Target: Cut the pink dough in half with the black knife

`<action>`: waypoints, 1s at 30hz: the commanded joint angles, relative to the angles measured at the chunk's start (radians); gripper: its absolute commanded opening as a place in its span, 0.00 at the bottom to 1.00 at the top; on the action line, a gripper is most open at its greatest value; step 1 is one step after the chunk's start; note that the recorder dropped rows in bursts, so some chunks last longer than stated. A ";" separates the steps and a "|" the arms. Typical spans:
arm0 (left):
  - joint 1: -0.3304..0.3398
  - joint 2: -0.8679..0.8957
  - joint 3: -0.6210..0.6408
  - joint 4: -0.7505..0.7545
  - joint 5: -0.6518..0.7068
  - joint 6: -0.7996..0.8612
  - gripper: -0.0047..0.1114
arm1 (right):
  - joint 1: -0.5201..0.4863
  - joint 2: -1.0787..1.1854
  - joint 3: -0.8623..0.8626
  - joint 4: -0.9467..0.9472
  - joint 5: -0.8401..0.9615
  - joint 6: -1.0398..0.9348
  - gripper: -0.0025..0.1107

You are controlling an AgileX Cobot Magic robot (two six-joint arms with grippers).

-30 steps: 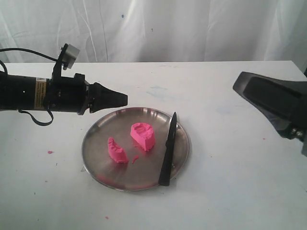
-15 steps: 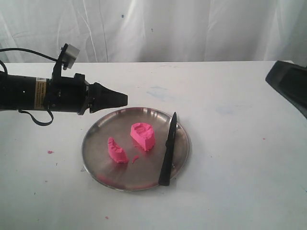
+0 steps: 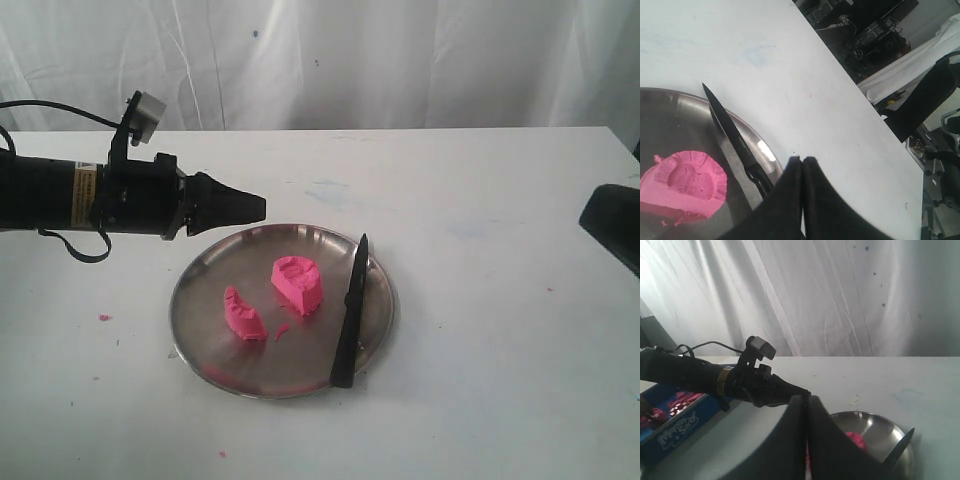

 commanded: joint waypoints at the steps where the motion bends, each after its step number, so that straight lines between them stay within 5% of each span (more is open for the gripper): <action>1: -0.001 -0.013 0.005 0.008 -0.008 0.003 0.04 | -0.003 -0.047 0.037 0.090 -0.012 -0.219 0.02; 22: -0.001 -0.013 0.005 0.008 -0.008 0.003 0.04 | -0.009 -0.223 0.275 0.134 -0.020 -0.437 0.02; 30: -0.001 -0.013 0.005 0.008 -0.008 0.003 0.04 | -0.204 -0.336 0.344 0.169 0.009 -0.437 0.02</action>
